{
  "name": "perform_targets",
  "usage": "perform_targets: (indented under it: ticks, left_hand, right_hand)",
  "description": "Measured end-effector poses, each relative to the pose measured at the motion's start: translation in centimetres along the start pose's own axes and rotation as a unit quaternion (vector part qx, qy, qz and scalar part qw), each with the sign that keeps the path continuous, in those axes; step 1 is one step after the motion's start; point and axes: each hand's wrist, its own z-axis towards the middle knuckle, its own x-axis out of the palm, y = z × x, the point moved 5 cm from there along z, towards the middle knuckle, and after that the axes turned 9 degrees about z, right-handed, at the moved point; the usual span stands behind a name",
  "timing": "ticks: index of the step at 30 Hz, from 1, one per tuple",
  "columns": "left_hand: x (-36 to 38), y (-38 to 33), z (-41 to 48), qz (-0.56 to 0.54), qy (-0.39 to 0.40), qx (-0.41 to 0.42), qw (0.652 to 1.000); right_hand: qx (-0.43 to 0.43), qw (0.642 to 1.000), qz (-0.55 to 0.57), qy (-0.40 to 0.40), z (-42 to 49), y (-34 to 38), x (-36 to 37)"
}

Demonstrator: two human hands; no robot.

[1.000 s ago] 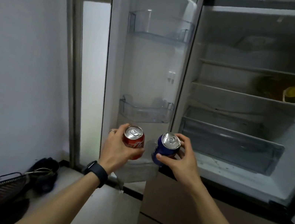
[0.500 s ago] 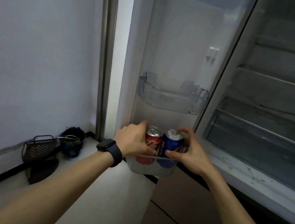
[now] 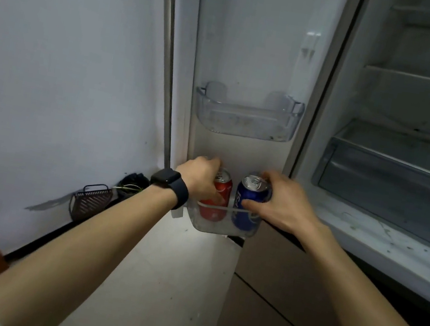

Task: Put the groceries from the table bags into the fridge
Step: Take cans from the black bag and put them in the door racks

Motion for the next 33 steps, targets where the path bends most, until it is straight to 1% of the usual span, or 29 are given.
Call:
perform_targets:
  ticks: [5, 9, 13, 15, 21, 26, 27, 29, 31, 33]
  left_hand:
    - [-0.2, -0.2, -0.2, -0.039, -0.009, -0.006, 0.999]
    - [-0.4, -0.3, -0.6, -0.061, 0.000, -0.008, 0.998]
    - [0.0, -0.6, -0.6, -0.055, 0.012, 0.001, 0.998]
    - [0.1, -0.8, -0.6, -0.044, 0.011, 0.010, 0.999]
    - [-0.2, -0.2, -0.4, -0.069, 0.008, 0.026, 0.997]
    - [0.0, 0.8, -1.0, -0.084, -0.034, 0.059, 0.994]
    - [0.2, 0.9, -1.2, -0.088, -0.048, 0.067, 0.993]
    - [0.6, 1.2, -2.1, -0.100, -0.102, 0.074, 0.987]
    - [1.4, 1.7, -3.9, -0.134, -0.168, 0.081, 0.973]
    - [2.8, 2.4, -6.0, -0.164, -0.219, 0.085, 0.958]
  right_hand:
    - [-0.003, 0.999, -0.003, 0.039, 1.3, 0.0, -0.1]
    - [-0.005, 0.997, 0.045, 0.061, 1.5, -0.1, -0.1]
    - [-0.009, 0.996, 0.036, 0.077, 1.8, -0.2, 0.3]
    - [-0.010, 0.997, 0.037, 0.071, 1.7, -0.3, 0.5]
    - [-0.008, 0.998, 0.052, 0.025, 0.9, -0.7, 0.6]
    - [0.009, 0.995, 0.099, -0.010, -0.7, -0.5, 0.8]
    - [0.013, 0.993, 0.113, -0.027, -1.3, -0.3, 1.0]
    - [0.031, 0.986, 0.151, -0.071, -2.9, -0.5, 1.4]
    - [0.056, 0.971, 0.192, -0.128, -5.3, -0.7, 2.2]
    - [0.060, 0.958, 0.219, -0.178, -8.1, -0.3, 3.1]
